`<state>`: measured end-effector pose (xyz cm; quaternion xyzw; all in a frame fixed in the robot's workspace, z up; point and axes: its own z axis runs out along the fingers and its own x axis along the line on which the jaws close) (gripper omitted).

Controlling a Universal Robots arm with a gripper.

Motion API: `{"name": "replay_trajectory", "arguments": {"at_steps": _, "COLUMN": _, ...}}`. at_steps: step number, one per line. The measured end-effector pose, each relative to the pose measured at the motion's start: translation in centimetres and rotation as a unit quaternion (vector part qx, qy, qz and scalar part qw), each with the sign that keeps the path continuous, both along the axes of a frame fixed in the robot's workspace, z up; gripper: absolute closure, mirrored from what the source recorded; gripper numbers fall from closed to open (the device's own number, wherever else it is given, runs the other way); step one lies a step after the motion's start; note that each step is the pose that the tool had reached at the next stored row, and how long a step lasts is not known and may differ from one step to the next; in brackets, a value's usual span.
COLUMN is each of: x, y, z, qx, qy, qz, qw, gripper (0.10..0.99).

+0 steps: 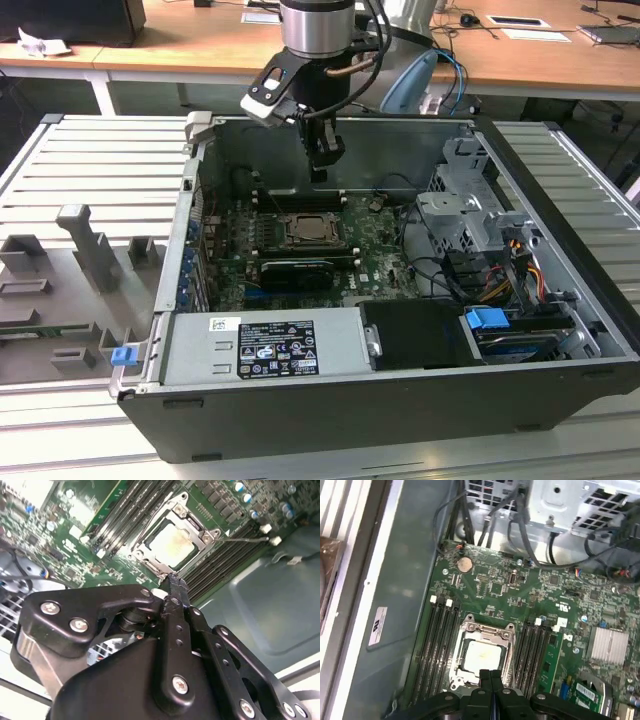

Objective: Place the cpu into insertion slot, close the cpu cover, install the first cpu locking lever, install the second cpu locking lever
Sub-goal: 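Install the first cpu locking lever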

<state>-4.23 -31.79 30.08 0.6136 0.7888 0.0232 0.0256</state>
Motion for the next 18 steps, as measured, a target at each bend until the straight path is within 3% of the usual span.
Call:
{"name": "replay_trajectory", "arguments": {"at_steps": 4, "x": 0.0, "y": 0.0, "z": -0.19, "qx": -0.0015, "qy": 0.0, "qz": 0.04, "qw": 0.9992, "gripper": 0.98}}
{"name": "replay_trajectory", "arguments": {"at_steps": 10, "x": 0.0, "y": 0.0, "z": -0.38, "qx": -0.0029, "qy": 0.0, "qz": 0.059, "qw": 0.9982, "gripper": 0.98}}
{"name": "replay_trajectory", "arguments": {"at_steps": 18, "x": 0.0, "y": 0.0, "z": -0.4, "qx": -0.003, "qy": -0.0001, "qz": 0.095, "qw": 0.9954, "gripper": 0.98}}
